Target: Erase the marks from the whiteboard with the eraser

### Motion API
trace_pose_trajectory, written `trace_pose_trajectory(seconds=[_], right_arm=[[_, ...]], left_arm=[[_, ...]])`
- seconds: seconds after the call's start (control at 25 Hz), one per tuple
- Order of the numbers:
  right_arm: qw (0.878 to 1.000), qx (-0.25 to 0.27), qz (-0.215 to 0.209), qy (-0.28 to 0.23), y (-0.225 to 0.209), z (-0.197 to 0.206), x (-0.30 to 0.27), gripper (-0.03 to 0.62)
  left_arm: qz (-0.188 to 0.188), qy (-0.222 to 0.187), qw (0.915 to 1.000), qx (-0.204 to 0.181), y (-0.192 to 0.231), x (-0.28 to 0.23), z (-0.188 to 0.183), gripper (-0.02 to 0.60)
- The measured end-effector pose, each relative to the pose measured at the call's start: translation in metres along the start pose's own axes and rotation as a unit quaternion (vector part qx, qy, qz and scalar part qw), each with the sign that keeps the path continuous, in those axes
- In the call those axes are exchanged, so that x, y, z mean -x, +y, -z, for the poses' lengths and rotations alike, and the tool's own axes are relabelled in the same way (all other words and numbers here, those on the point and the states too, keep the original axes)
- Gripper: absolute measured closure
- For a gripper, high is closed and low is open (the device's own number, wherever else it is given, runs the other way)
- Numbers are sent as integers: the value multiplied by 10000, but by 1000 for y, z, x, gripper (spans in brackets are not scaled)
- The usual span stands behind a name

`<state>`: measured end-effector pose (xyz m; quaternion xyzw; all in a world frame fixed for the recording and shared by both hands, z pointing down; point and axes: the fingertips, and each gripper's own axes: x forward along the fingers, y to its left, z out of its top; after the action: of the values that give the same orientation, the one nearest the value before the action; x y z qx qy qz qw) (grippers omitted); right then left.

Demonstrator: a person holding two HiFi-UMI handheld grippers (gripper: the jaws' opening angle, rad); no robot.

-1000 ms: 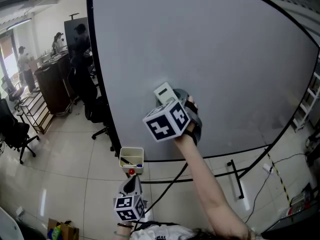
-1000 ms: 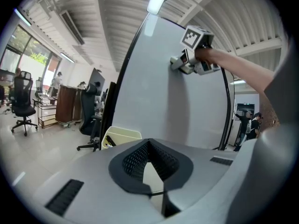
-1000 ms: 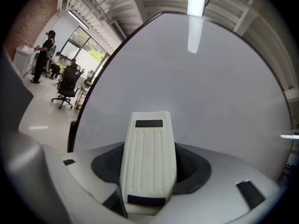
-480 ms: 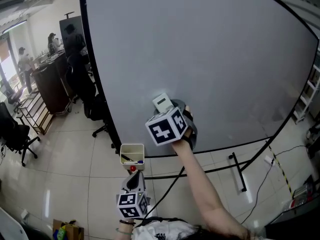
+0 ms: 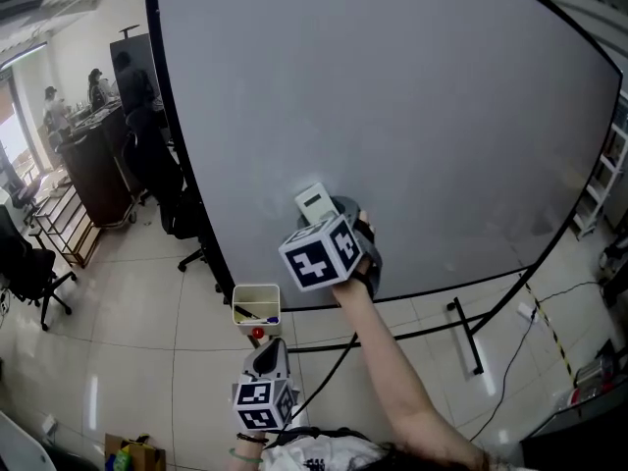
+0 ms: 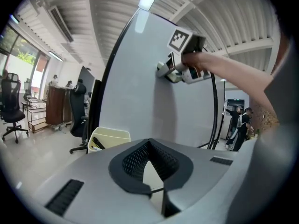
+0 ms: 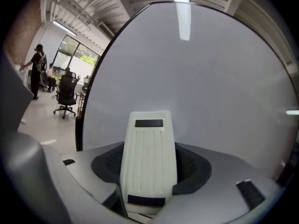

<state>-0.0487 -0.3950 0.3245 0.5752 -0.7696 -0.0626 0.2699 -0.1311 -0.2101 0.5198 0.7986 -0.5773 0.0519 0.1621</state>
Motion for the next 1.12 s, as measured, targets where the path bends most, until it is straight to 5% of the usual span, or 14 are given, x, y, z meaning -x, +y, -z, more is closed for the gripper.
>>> trace_pose_trajectory(seconds=[0.12,0.32,0.4,0.56,0.72,0.8,0.96,1.12], right_arm=[[9993,-286,-233,-80,-2,11,0,316],[9882,-598,439,-1336,-83,-106,66,316],[9907,-631,484,-1103,-91,-110,61,316],[9983,-217,532,-121,-46,-24,17,315],[9983,-239,-44,523,-1,48,-12,316],[9986,-400,-146,310,-9,33,-4,318],[9950,-623,291,-728,-69,-62,38,316],[9963,-395,631,-432,-78,-67,39,316]], left_arm=[[-129,-64,9999,24,9,5,3,584],[-228,-28,9997,96,17,13,1,584],[-218,-100,9997,105,16,12,-5,584],[-214,-118,9997,76,16,11,-9,584],[-172,-31,9998,77,17,12,-4,584],[-176,-34,9998,82,18,11,-1,584],[-168,-6,9997,152,16,9,4,584],[-124,31,9998,149,12,8,4,584]])
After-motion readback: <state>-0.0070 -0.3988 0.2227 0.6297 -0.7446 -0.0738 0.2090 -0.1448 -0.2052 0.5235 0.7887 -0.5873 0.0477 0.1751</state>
